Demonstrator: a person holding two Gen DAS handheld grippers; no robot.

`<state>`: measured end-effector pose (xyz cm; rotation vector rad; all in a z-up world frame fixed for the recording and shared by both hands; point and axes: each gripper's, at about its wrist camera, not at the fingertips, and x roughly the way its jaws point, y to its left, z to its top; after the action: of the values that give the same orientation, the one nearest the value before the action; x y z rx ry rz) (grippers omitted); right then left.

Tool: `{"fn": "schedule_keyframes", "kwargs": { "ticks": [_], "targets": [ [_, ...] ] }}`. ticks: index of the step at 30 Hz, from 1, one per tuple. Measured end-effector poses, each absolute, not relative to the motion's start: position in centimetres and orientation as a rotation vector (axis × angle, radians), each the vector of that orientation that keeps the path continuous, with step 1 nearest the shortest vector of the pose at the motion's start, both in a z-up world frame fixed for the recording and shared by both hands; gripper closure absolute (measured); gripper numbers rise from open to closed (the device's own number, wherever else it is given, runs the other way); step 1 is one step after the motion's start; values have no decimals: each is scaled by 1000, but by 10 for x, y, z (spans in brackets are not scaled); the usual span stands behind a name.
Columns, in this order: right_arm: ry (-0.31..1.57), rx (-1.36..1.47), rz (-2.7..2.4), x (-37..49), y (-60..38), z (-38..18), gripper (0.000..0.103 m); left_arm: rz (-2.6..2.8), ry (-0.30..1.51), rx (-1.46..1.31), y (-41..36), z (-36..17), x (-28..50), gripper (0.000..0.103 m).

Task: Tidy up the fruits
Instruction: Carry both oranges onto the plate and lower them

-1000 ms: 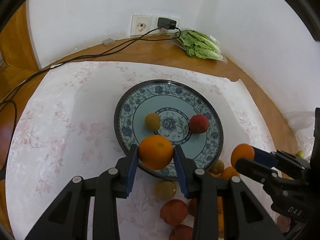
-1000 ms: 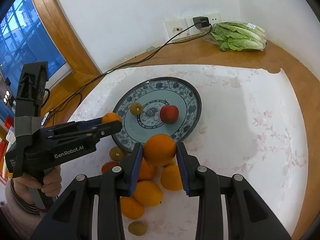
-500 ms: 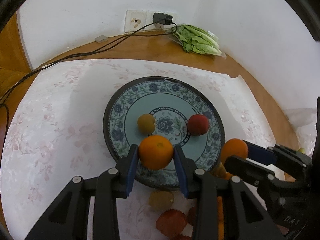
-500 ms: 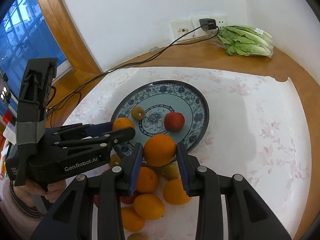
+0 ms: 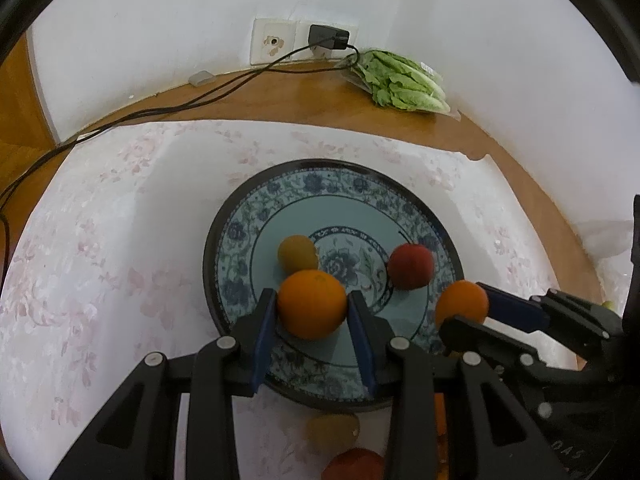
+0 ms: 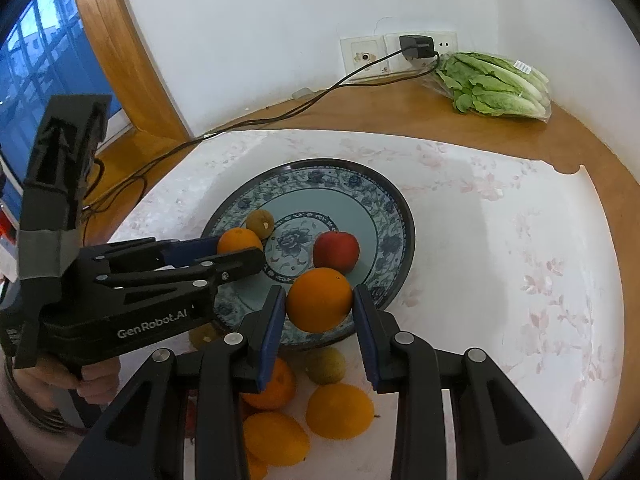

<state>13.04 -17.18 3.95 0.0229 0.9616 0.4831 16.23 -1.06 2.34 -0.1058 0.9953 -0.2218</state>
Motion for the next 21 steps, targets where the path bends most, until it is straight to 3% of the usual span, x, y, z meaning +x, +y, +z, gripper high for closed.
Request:
{"fn": "schedule_keyframes", "kwargs": {
  "ticks": [21],
  "targets": [
    [960, -15, 448, 148, -169, 24, 68, -217, 953, -75, -17, 20, 176, 65]
  ]
}}
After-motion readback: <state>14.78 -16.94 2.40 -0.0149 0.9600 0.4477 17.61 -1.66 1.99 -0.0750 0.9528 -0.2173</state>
